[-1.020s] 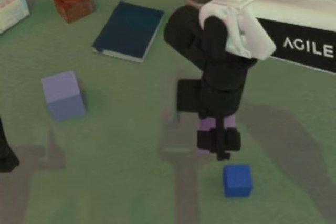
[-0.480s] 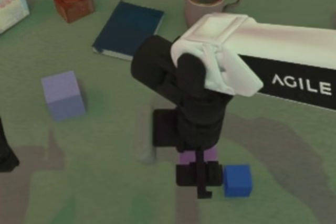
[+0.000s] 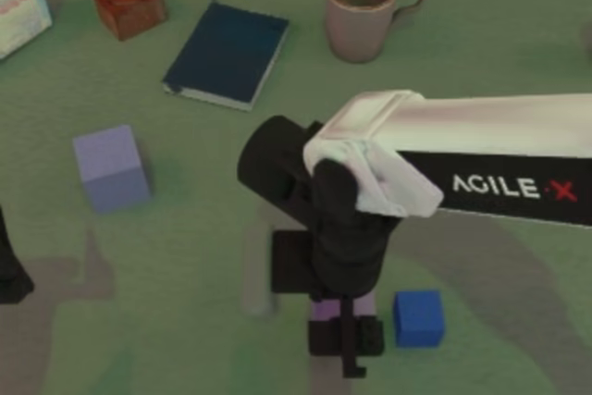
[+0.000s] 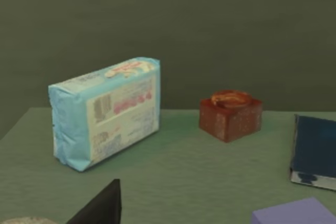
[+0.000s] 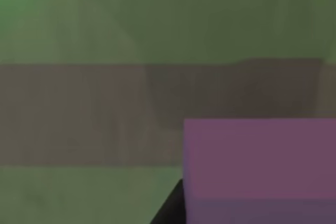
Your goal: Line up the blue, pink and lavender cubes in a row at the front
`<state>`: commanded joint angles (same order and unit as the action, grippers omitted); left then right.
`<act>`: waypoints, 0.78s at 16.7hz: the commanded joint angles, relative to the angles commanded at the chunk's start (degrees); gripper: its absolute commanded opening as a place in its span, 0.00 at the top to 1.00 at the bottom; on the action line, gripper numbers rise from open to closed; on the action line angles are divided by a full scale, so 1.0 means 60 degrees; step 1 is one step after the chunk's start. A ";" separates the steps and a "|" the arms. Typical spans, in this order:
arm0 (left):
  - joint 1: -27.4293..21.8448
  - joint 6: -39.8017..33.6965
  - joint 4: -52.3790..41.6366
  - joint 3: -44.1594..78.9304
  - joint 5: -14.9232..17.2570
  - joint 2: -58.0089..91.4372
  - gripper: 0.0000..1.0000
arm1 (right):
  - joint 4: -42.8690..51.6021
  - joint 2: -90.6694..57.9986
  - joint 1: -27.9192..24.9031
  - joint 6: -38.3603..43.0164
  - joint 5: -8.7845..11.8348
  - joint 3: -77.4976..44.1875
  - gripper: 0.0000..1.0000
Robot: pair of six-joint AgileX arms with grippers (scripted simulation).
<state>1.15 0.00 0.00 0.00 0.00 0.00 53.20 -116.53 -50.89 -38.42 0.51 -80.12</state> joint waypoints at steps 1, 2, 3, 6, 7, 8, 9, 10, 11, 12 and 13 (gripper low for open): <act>0.0000 0.0000 0.0000 0.0000 0.0000 0.0000 0.00 | -0.0218 -0.0073 -0.0010 0.0000 -0.0003 0.0169 1.00; 0.0000 0.0000 0.0000 0.0000 0.0000 0.0000 0.00 | -0.0332 -0.0117 -0.0019 -0.0002 -0.0006 0.0267 1.00; 0.0000 0.0000 0.0000 0.0000 0.0000 0.0000 0.00 | -0.0353 -0.0126 -0.0021 -0.0003 -0.0006 0.0285 1.00; 0.0000 0.0000 0.0000 0.0000 0.0000 0.0000 0.00 | -0.0353 -0.0126 -0.0021 -0.0003 -0.0006 0.0285 1.00; 0.0000 0.0000 0.0000 0.0000 0.0000 0.0000 0.00 | -0.0353 -0.0126 -0.0021 -0.0003 -0.0006 0.0285 0.92; 0.0000 0.0000 0.0000 0.0000 0.0000 0.0000 0.00 | -0.0353 -0.0126 -0.0021 -0.0003 -0.0006 0.0285 0.85; 0.0000 0.0000 0.0000 0.0000 0.0000 0.0000 0.00 | -0.0353 -0.0126 -0.0021 -0.0003 -0.0006 0.0285 0.77; 0.0000 0.0000 0.0000 0.0000 0.0000 0.0000 0.00 | -0.0353 -0.0126 -0.0021 -0.0003 -0.0006 0.0285 0.70; 0.0000 0.0000 0.0000 0.0000 0.0000 0.0000 0.00 | -0.0353 -0.0126 -0.0021 -0.0003 -0.0006 0.0285 0.62; 0.0000 0.0000 0.0000 0.0000 0.0000 0.0000 0.00 | -0.0353 -0.0126 -0.0021 -0.0003 -0.0006 0.0285 0.55; 0.0000 0.0000 0.0000 0.0000 0.0000 0.0000 0.00 | -0.0353 -0.0126 -0.0021 -0.0003 -0.0006 0.0285 0.47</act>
<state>1.15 0.00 0.00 0.00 0.00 0.00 51.08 -117.28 -51.02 -38.43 0.47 -78.41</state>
